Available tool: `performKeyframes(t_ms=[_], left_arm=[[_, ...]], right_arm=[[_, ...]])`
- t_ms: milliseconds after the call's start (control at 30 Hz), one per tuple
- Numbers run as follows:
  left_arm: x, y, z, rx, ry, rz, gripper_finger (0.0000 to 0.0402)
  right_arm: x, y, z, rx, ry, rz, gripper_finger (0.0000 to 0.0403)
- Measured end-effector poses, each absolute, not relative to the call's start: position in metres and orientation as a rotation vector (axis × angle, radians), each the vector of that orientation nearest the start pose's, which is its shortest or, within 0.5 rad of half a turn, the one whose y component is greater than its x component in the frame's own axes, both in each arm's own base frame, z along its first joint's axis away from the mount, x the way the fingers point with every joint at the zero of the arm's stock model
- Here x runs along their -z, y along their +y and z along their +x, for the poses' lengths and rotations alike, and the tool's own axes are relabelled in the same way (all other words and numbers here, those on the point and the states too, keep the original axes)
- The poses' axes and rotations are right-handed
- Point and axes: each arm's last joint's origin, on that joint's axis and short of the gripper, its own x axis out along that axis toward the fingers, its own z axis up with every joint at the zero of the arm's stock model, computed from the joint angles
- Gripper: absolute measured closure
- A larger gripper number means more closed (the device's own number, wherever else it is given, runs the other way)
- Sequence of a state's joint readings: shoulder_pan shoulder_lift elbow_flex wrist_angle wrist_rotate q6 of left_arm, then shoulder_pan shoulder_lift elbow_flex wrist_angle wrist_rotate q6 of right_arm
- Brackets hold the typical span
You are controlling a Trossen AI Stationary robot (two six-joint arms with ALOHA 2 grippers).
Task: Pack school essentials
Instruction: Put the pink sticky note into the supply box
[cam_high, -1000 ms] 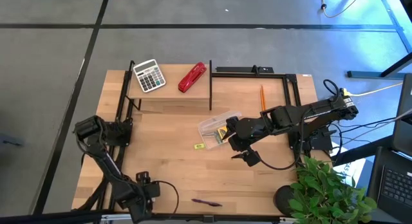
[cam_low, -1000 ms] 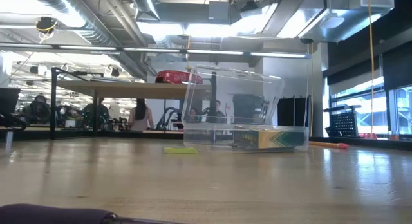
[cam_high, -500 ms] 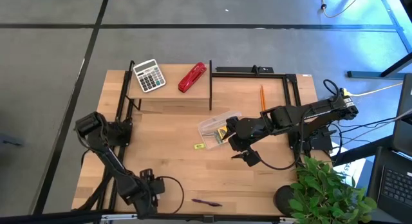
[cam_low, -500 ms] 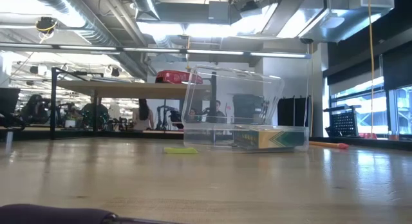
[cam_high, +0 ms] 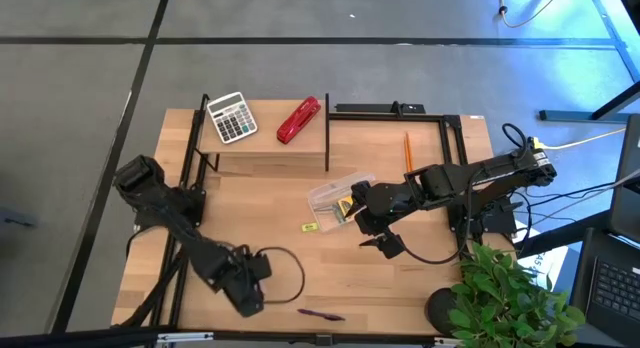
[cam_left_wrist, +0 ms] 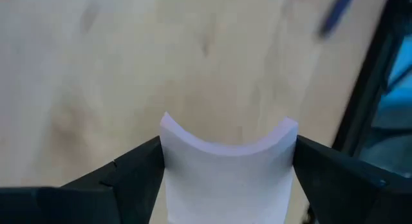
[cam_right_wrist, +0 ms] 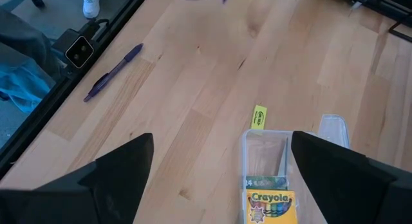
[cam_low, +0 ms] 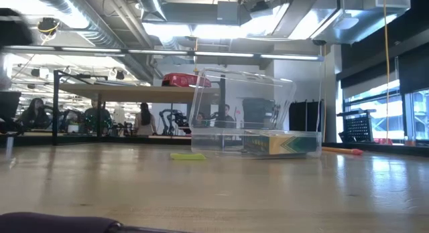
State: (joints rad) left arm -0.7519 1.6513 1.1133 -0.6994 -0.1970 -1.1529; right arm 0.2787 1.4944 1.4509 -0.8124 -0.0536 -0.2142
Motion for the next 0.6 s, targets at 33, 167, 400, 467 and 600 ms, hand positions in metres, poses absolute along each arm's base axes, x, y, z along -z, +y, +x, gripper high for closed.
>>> performKeyframes(t_ms=[33, 167, 400, 467, 600], left_arm=[[-0.205, -0.205, 0.237, -0.199, 1.178, -0.438, 0.0084], [-0.216, -0.182, 0.250, -0.199, 1.138, -0.436, 0.0084], [-0.242, -0.151, 0.281, -0.165, 1.037, -0.366, 0.0084], [-0.251, -0.142, 0.289, -0.182, 0.992, -0.329, 0.0084], [-0.266, -0.125, 0.303, -0.213, 0.927, -0.295, 0.0084]], right_arm=[[-0.343, 0.087, 0.298, -0.403, 0.819, -0.296, 0.0034], [-0.345, 0.088, 0.300, -0.402, 0.791, -0.294, 0.0034], [-0.348, 0.088, 0.304, -0.381, 0.742, -0.272, 0.0034], [-0.348, 0.087, 0.304, -0.325, 0.757, -0.245, 0.0034], [-0.349, 0.083, 0.303, -0.195, 0.762, -0.246, 0.0034]])
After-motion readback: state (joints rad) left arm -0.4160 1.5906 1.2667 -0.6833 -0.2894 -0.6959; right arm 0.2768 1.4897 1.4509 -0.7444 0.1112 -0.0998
